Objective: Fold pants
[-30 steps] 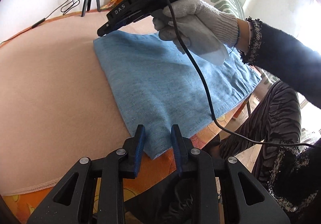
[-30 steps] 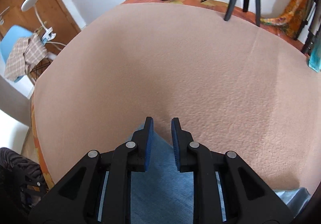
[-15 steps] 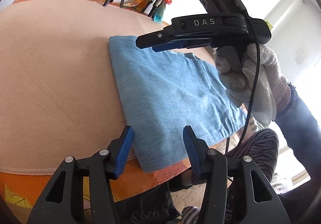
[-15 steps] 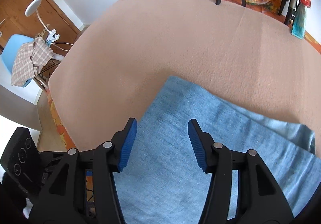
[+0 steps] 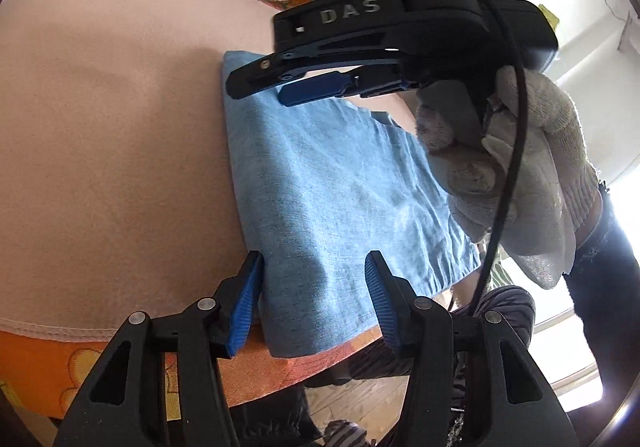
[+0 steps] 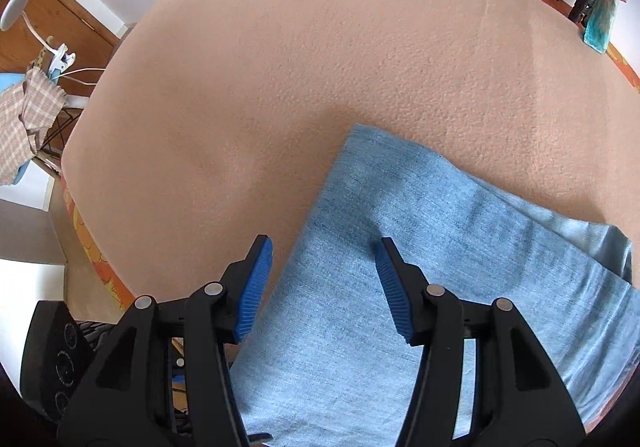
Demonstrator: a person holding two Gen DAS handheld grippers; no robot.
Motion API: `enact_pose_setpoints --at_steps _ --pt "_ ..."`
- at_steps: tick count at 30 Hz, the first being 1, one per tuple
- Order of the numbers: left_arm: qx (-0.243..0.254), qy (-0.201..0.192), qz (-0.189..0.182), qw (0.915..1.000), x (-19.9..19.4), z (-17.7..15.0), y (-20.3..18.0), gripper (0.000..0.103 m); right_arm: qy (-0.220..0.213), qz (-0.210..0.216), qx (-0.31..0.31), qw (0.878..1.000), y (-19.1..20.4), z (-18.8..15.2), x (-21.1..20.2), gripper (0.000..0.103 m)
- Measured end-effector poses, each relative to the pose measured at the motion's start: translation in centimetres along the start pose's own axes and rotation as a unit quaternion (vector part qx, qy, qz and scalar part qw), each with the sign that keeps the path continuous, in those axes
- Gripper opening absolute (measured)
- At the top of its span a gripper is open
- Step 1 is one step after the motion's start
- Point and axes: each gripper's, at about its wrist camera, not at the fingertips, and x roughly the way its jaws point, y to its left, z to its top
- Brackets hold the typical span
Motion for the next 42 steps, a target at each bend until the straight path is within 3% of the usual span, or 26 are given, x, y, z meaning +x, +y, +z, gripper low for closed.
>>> enact_pose_setpoints --at_steps 7,16,19,21,26,30,32,34,42 --pt "0.027 -0.01 -0.015 0.9995 -0.3 0.1 -1.8 0.051 0.037 -0.042 -0.024 0.998 1.9 0.5 1.1 0.056" --pt "0.06 -0.01 0.002 0.9981 -0.3 -0.2 -3.4 0.051 0.075 -0.076 -0.034 0.994 3.7 1.4 3.2 0.056" --pt "0.077 -0.008 0.028 0.9966 -0.3 -0.6 -4.0 0.051 0.065 -0.08 -0.049 0.993 4.0 1.0 3.2 0.051" --pt "0.076 -0.008 0.046 0.996 -0.2 -0.8 -4.0 0.054 0.056 -0.077 -0.053 0.994 3.8 0.5 2.9 0.04" --pt "0.039 -0.003 0.062 0.9973 0.7 -0.8 -2.6 0.055 0.038 -0.025 -0.02 0.999 2.3 -0.4 1.9 0.02" --pt "0.003 0.0 0.029 0.9996 0.9 -1.0 -1.7 0.052 0.006 0.026 0.017 1.0 0.7 -1.4 0.9 0.012" --pt "0.02 -0.007 0.016 0.9997 0.8 -1.0 -2.4 0.049 -0.016 0.06 0.043 0.997 -1.0 -2.2 0.6 0.01" --pt "0.04 -0.018 0.007 0.999 0.5 -0.7 -3.3 0.037 -0.039 0.09 0.061 0.993 -2.2 -3.4 0.1 0.009" --pt "0.1 -0.047 -0.021 0.9936 0.0 0.2 -7.3 0.03 -0.129 0.167 0.112 0.971 -5.5 -6.4 -4.8 0.008"
